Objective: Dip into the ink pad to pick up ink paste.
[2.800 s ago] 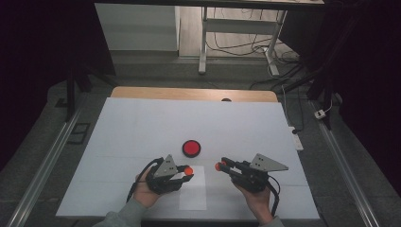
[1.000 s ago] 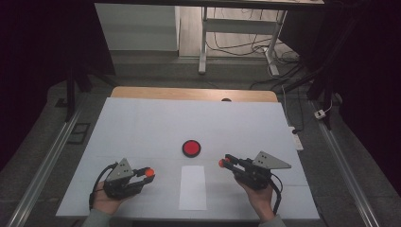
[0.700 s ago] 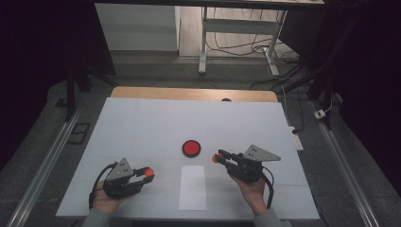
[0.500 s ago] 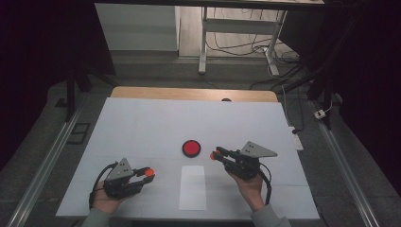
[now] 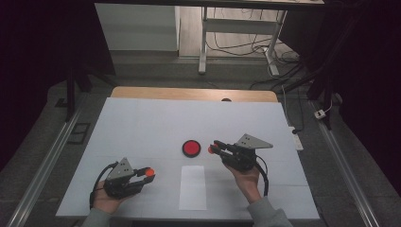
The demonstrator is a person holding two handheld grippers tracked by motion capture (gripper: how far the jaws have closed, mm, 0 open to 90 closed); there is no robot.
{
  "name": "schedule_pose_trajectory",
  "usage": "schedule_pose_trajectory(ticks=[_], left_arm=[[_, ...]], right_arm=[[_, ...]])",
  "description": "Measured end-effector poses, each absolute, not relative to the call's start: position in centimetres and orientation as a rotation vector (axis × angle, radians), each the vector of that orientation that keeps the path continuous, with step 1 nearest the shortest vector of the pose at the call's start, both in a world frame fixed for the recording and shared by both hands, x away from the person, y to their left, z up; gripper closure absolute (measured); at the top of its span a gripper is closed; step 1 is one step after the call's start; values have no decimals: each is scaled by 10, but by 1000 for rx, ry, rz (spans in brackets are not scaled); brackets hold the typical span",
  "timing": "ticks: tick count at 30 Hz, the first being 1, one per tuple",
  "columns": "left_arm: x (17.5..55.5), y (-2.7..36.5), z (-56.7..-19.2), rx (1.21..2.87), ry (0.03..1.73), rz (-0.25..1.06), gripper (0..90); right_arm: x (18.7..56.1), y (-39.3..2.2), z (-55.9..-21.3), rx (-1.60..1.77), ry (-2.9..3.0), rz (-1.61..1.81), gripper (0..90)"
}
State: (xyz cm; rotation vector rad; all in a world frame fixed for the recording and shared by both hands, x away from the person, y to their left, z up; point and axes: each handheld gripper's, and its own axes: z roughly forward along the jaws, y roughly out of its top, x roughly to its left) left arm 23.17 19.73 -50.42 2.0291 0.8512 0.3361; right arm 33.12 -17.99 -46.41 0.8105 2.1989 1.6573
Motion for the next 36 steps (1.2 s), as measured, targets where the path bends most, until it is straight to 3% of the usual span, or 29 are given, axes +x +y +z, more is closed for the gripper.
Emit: schedule_pose_trajectory(ticks=[36], left_arm=[[234,197,-505,2034,852,323,649]], right_arm=[[361,-145,-469,846,2253,1617,732]])
